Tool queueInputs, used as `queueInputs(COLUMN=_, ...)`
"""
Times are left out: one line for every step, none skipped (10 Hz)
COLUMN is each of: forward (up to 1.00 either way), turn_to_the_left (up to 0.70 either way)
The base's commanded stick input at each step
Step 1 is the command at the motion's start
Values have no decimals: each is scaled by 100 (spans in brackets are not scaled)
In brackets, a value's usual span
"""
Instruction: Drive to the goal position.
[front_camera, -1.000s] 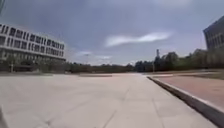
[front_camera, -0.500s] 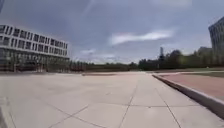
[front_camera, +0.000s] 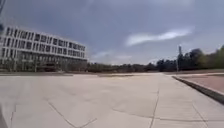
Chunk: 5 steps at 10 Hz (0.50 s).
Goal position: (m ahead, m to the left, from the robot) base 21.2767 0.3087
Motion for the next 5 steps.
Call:
queueInputs(forward=100, turn_to_the_left=40)
queueInputs(forward=100, turn_to_the_left=40)
queueInputs(forward=100, turn_to_the_left=40)
queueInputs(forward=100, turn_to_the_left=40)
queueInputs(forward=100, turn_to_the_left=31)
